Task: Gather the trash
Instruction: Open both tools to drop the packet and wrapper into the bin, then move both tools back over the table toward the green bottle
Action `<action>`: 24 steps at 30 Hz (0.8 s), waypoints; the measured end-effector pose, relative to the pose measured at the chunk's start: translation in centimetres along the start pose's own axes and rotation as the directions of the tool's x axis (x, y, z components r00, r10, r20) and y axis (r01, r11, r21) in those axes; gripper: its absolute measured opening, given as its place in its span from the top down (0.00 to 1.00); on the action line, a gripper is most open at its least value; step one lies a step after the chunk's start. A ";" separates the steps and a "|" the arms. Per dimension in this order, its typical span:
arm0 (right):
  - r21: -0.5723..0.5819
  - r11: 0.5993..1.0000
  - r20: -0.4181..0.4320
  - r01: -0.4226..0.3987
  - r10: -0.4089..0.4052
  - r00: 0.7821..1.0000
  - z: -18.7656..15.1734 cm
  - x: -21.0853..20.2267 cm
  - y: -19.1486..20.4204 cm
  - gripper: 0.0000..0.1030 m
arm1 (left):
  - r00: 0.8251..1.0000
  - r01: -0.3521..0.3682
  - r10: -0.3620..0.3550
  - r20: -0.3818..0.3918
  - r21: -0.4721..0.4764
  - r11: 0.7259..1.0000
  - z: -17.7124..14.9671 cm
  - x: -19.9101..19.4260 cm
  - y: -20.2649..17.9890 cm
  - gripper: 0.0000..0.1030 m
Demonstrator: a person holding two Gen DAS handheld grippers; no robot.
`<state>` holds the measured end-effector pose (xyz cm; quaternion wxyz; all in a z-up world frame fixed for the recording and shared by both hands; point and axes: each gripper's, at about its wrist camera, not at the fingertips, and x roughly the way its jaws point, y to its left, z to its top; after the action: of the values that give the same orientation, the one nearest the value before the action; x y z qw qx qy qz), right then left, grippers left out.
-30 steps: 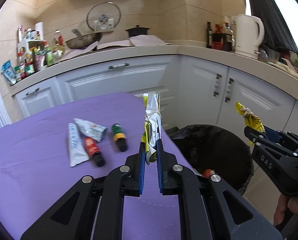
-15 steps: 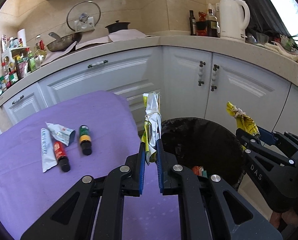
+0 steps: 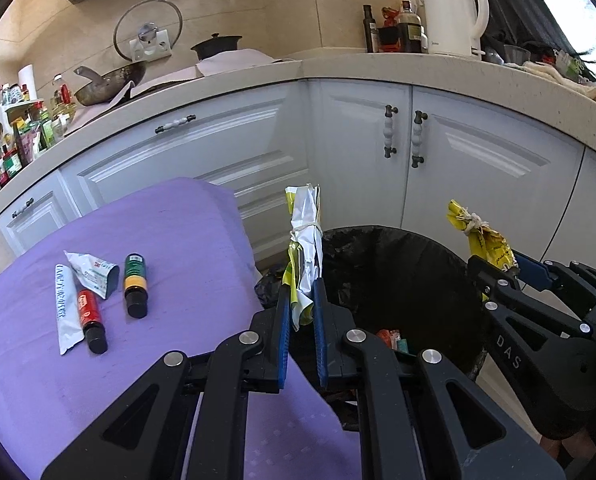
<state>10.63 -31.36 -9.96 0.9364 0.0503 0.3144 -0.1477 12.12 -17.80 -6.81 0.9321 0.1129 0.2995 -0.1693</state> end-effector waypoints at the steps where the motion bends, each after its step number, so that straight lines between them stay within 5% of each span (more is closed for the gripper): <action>1: 0.002 1.000 -0.004 0.001 -0.001 1.000 0.0 0.2 0.0 0.69 | 1.000 0.003 -0.003 -0.006 0.002 1.000 0.0 0.1 -0.1 0.87; 4: 0.012 1.000 -0.021 0.000 0.000 1.000 0.0 0.9 -0.3 0.57 | 1.000 0.005 -0.005 -0.022 -0.003 1.000 0.0 0.6 -0.2 0.81; 7: 0.010 1.000 -0.021 0.008 -0.008 1.000 0.1 1.0 -0.3 0.57 | 0.999 0.007 -0.008 -0.031 -0.014 1.000 -0.1 0.8 0.0 0.64; 10: 0.006 1.000 -0.016 0.012 -0.012 1.000 0.1 0.8 -0.2 0.57 | 1.000 -0.003 0.002 -0.025 -0.025 1.000 -0.1 0.5 0.1 0.57; 24: -0.042 0.998 0.000 -0.047 0.047 0.999 0.9 -0.5 3.2 0.57 | 0.995 -0.099 0.099 -0.010 -0.055 0.994 -0.7 -2.3 3.9 0.42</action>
<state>11.74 -28.39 -8.99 0.9406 0.0380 0.3157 -0.1188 11.50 -13.47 -5.62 0.9411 0.1025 0.3013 -0.1141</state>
